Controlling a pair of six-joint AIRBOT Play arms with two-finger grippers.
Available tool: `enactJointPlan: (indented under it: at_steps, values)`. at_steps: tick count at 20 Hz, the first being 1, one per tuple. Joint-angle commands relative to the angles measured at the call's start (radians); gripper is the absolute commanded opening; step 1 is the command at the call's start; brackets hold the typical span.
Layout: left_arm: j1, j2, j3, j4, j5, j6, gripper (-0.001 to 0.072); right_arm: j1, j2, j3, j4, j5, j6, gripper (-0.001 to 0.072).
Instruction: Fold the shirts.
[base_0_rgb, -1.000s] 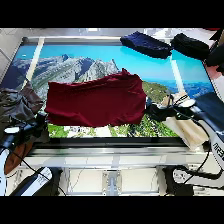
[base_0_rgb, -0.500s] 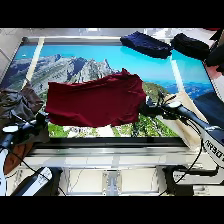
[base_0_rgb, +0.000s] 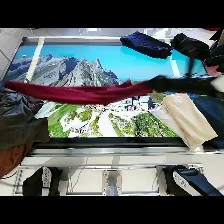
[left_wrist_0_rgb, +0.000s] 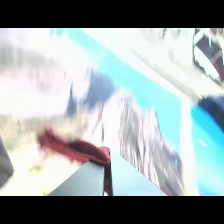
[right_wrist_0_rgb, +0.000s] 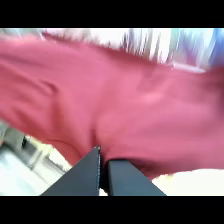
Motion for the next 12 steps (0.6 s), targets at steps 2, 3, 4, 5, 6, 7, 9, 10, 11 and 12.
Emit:
enactJointPlan:
  at_steps: [2,3,4,5,6,7,9,10,11,12]
  values:
    - [0.091,0.066,0.46,0.216,-0.202,0.002,0.0007,0.0,0.208,0.309,-0.103,0.037,0.074,0.0022]
    - [0.032,0.047,0.552,0.27,-0.203,0.002,0.0007,0.0,0.211,0.385,-0.115,0.039,0.088,0.0021]
    - [-0.067,0.019,0.645,0.36,-0.212,0.001,0.0007,0.0,0.207,0.448,-0.127,0.041,0.09,0.0021]
    - [-0.189,-0.014,0.725,0.491,-0.228,-0.021,0.0007,0.0,0.198,0.497,-0.152,0.041,0.091,0.0021]
    - [-0.314,-0.045,0.781,0.665,-0.237,-0.09,0.0007,0.0,0.185,0.534,-0.2,0.044,0.096,0.0021]
    - [-0.439,-0.076,0.815,0.829,-0.261,-0.157,0.0007,0.0,0.169,0.552,-0.243,0.057,0.109,0.002]
    - [-0.66,-0.143,0.824,1.057,-0.361,-0.217,0.0008,0.0,0.115,0.55,-0.304,0.106,0.126,0.002]
    - [-0.73,-0.194,0.824,1.097,-0.412,-0.216,0.0008,0.0,0.072,0.55,-0.315,0.139,0.135,0.002]
    - [-0.762,-0.25,0.82,1.112,-0.425,-0.216,0.0008,0.0,0.018,0.549,-0.322,0.171,0.135,0.002]
    - [-0.764,-0.317,0.814,1.112,-0.424,-0.217,0.0008,0.0,-0.041,0.549,-0.323,0.193,0.135,0.002]
